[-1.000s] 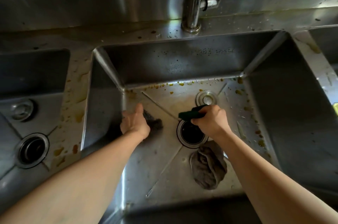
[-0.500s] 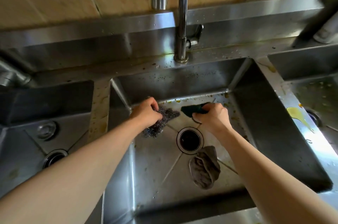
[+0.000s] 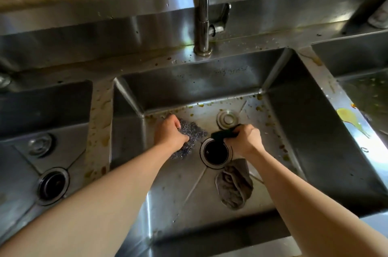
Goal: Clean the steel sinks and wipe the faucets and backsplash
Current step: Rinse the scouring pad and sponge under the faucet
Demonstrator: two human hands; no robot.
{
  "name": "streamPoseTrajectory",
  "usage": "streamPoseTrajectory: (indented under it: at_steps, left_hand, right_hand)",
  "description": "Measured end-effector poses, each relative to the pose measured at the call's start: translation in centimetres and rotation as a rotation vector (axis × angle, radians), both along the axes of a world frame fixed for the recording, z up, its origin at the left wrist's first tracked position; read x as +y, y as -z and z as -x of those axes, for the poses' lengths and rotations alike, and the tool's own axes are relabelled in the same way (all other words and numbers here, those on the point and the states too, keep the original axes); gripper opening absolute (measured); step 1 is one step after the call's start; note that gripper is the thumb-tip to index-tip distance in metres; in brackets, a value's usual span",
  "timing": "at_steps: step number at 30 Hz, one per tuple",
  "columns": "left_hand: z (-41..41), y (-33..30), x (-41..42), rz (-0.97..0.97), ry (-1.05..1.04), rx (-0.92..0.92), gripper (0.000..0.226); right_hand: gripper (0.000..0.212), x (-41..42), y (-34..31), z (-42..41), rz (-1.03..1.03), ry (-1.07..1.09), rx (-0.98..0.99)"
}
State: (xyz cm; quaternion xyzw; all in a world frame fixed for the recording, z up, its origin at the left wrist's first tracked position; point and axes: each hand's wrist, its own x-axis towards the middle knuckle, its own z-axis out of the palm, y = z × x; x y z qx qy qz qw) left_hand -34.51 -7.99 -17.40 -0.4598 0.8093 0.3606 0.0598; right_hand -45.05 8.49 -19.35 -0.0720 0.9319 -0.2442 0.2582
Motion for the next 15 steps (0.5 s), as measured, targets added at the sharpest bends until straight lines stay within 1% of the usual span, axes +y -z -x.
streamPoseTrajectory:
  at_steps: [2, 3, 4, 5, 7, 8, 9, 11, 14, 15]
  left_hand:
    - [0.7, -1.3, -0.1, -0.003, -0.029, 0.109, 0.036]
    - [1.0, -1.8, 0.0, -0.01, -0.057, 0.156, 0.036]
    - [1.1, -1.8, 0.1, -0.017, -0.07, 0.165, 0.035]
    - [1.0, -1.3, 0.4, -0.006, -0.038, 0.109, 0.034]
    - [0.2, 0.3, 1.1, 0.057, 0.062, -0.075, 0.03]
    - [-0.4, 1.2, 1.3, 0.079, 0.064, -0.121, 0.028]
    - [-0.8, 1.8, 1.3, 0.086, 0.04, -0.119, 0.028]
    - [-1.0, 2.0, 0.9, 0.088, 0.018, -0.094, 0.035]
    - [-0.3, 0.2, 0.1, 0.041, 0.005, -0.034, 0.036]
    - [0.0, -0.9, -0.1, 0.044, 0.0, 0.003, 0.038]
  right_hand:
    - [0.025, -0.4, -1.2, 0.6, 0.138, 0.076, -0.042]
    - [0.028, -0.5, -1.4, 1.0, 0.223, 0.151, -0.085]
    - [0.03, -0.5, -1.3, 1.1, 0.289, 0.218, -0.151]
    - [0.032, -0.4, -0.9, 0.9, 0.227, 0.169, -0.173]
    - [0.035, 0.2, 0.6, 0.0, -0.059, 0.042, -0.136]
    - [0.038, 0.6, 1.0, -0.6, -0.116, 0.022, -0.118]
    - [0.04, 0.6, 1.4, -0.9, -0.136, -0.003, -0.104]
    - [0.038, 0.3, 1.4, -0.6, -0.094, -0.049, -0.054]
    - [0.035, -0.3, 0.1, 0.2, 0.029, 0.025, -0.096]
    - [0.036, -0.6, -0.5, 0.4, 0.1, 0.057, -0.106]
